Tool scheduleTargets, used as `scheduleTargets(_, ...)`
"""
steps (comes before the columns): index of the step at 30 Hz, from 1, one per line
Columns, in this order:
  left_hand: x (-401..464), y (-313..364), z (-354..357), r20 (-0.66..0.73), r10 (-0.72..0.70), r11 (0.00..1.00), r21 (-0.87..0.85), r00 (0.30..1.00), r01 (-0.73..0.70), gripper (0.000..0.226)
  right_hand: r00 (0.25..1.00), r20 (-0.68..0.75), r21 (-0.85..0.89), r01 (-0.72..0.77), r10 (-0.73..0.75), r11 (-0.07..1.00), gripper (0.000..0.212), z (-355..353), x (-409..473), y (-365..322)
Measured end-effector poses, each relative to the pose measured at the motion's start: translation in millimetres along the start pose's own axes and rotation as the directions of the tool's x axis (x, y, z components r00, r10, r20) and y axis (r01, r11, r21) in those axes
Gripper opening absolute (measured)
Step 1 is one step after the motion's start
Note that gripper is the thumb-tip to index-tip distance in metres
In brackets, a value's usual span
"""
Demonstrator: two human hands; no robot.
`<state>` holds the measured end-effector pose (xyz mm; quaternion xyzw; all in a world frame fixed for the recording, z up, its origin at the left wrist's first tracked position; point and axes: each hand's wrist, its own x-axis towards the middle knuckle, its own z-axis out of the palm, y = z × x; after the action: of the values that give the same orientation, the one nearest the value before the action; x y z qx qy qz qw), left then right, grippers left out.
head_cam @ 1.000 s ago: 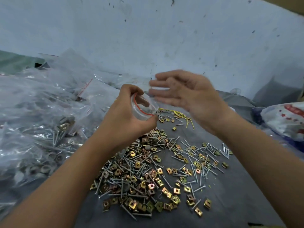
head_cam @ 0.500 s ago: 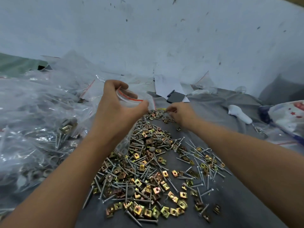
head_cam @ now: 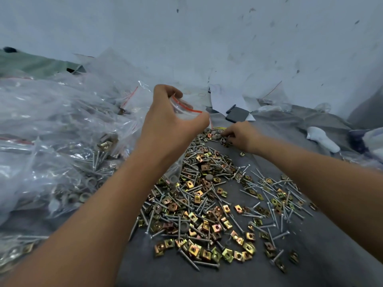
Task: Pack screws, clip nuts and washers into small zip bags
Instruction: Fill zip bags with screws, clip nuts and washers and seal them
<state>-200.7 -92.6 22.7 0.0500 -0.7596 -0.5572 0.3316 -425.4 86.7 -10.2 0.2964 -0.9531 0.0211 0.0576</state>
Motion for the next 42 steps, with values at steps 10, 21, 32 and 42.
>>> scheduleTargets(10,-1.0,-2.3,4.2,0.027,0.019,1.0,0.005,0.999,-0.019,0.059,1.0,0.002,0.024,0.004,-0.004,1.0,0.02,-1.9,-11.2,2.1)
scheduleTargets(21,-11.4,-4.3,19.6,0.2,0.082,0.99,0.096,0.976,-0.102,0.074,0.924,-0.379,0.856,0.373,-0.056,0.357,0.019,-102.0,-111.5,-89.7)
scheduleTargets(32,-20.7,3.7,24.5,0.032,0.1,0.995,0.013,0.994,-0.1,0.079,0.919,-0.325,0.85,0.182,0.222,0.494,0.015,-101.7,-153.0,-107.4)
scheduleTargets(42,-24.6,8.3,30.1,0.064,0.09,0.992,0.08,0.994,-0.095,0.087,0.91,-0.291,0.948,0.233,0.296,0.214,0.025,-73.8,-151.6,-84.8)
